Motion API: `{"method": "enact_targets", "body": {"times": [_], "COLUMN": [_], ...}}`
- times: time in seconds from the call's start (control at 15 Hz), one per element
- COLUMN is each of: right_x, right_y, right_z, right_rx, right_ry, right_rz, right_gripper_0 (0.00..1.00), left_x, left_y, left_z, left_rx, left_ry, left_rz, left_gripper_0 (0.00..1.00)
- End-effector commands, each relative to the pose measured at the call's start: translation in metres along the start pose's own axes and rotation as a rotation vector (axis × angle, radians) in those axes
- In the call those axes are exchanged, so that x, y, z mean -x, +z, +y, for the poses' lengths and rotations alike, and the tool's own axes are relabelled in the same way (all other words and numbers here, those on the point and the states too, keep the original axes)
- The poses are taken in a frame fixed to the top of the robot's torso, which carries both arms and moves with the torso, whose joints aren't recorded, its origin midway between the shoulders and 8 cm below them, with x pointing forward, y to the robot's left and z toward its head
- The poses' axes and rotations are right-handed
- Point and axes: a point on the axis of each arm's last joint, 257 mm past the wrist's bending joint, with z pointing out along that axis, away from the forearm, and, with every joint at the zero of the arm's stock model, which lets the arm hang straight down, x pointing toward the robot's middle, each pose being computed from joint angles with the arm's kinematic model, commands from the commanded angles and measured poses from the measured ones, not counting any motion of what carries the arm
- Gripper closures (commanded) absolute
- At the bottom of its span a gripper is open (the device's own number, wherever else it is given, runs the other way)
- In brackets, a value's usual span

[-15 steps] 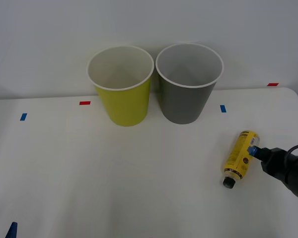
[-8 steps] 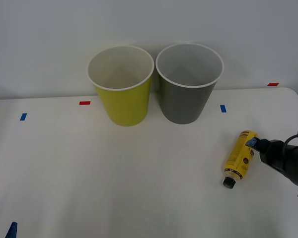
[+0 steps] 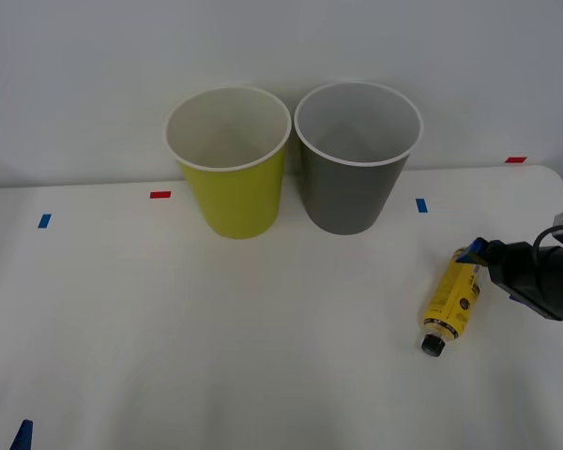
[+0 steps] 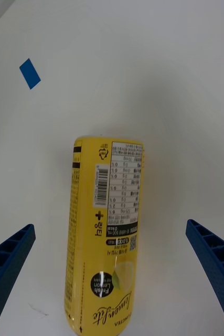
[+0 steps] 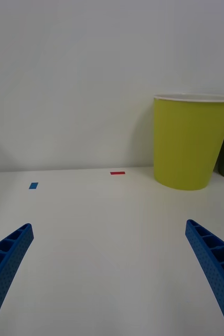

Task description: Put cans in the gray bin and PET bottles in the light green bin.

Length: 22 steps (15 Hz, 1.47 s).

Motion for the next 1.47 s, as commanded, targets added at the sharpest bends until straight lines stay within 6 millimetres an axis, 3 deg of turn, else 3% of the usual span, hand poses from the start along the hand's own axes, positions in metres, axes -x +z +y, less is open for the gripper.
{"method": "enact_targets", "body": {"times": [0.07, 0.47, 1.33, 1.47], "right_x": [0.008, 0.003, 0.006, 0.002], "right_y": [0.014, 0.028, 0.043, 0.045], "right_z": [-0.001, 0.016, -0.009, -0.005], "right_rx": [-0.025, -0.043, -0.121, -0.121], "right_ry": [-0.013, 0.02, -0.07, -0.074], "right_rz": [0.043, 0.087, 0.08, 0.086], "right_gripper_0": [0.0, 0.0, 0.0, 0.0], "left_x": [0.0, 0.0, 0.0, 0.0], "left_y": [0.0, 0.0, 0.0, 0.0], "left_z": [0.0, 0.0, 0.0, 0.0], "left_rx": [0.0, 0.0, 0.0, 0.0], "left_ry": [0.0, 0.0, 0.0, 0.0], "left_rz": [0.0, 0.0, 0.0, 0.0], "left_gripper_0": [0.0, 0.0, 0.0, 0.0]}}
